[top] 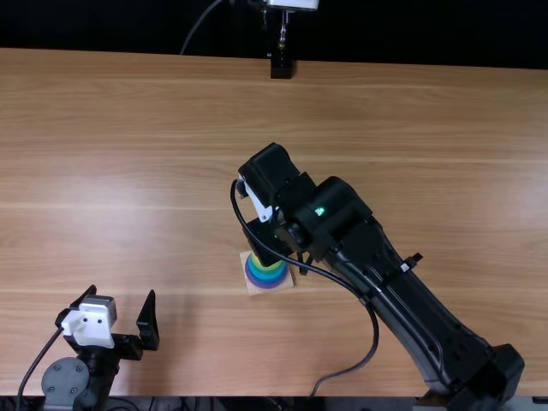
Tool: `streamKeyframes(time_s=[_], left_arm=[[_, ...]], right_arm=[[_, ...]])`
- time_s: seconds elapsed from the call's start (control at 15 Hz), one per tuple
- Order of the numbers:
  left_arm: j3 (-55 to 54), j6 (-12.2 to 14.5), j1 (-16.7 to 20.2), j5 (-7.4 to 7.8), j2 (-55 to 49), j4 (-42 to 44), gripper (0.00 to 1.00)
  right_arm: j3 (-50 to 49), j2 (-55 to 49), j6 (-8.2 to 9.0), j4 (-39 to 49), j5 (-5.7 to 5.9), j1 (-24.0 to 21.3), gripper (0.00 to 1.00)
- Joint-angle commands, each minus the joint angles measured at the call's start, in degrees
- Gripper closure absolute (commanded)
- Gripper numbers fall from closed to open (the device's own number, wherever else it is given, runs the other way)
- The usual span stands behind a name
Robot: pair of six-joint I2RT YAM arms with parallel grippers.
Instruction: Build the Hanoi tower: stack the rings onto the peg from bottom to top in this color order: purple, dark blue, light blue, dark green, light green, yellow, orange.
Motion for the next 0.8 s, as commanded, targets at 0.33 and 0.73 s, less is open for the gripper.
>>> streamKeyframes(time_s=[0.33,0.73], left_arm=[[-6.0,0.8,-0.2,0.52,-0.7,-4.4,0.0],[-6.0,0.8,-0.2,0.52,-0.7,-4.4,0.0]], right_arm=[[-1.4,2.8,0.29,0.5,1.85,0.3,0.0],[2.7,0.6,0.29,2.1,2.27,-0.9,0.0]])
